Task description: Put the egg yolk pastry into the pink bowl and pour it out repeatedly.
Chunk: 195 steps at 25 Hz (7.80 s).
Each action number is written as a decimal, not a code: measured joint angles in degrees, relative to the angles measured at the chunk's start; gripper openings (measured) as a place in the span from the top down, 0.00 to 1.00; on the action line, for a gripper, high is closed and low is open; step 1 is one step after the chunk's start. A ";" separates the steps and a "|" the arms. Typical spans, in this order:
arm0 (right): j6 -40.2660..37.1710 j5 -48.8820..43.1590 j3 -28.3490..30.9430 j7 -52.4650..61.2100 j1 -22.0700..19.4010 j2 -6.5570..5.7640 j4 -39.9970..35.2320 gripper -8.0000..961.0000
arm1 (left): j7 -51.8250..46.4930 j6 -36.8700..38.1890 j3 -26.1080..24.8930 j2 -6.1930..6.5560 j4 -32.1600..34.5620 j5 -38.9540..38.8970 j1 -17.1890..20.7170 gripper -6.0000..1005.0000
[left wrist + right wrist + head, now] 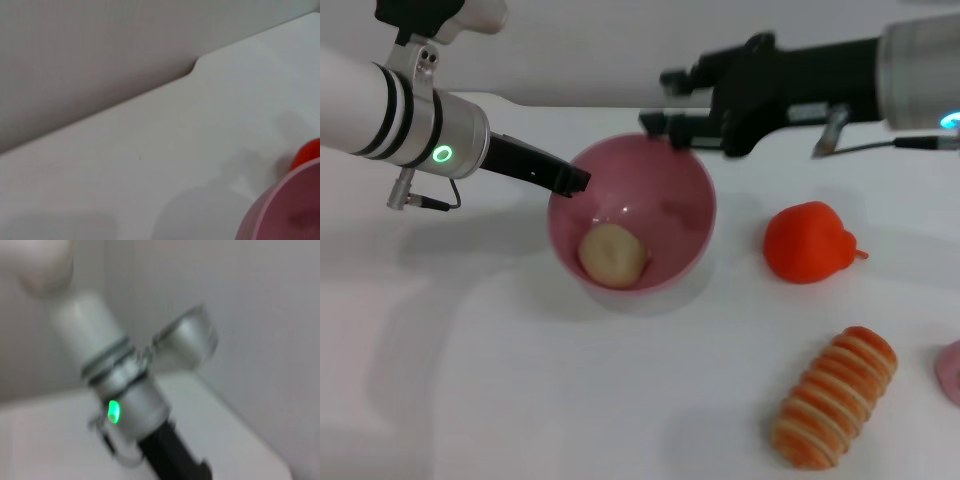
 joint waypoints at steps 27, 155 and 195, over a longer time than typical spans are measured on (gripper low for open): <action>-19.57 75.09 21.18 -52.97 -17.61 -0.41 40.39 0.52 | 8.98 -82.59 51.00 -0.07 12.60 -5.53 22.03 0.95; -17.21 -22.74 -20.69 12.72 7.99 -0.51 5.48 0.88 | -1.04 -10.86 3.59 0.21 -4.86 -3.71 -1.19 0.95; -3.82 22.41 14.98 -13.57 -10.18 -0.49 0.63 0.49 | 1.98 -15.86 9.09 -0.36 0.99 -6.89 3.15 0.95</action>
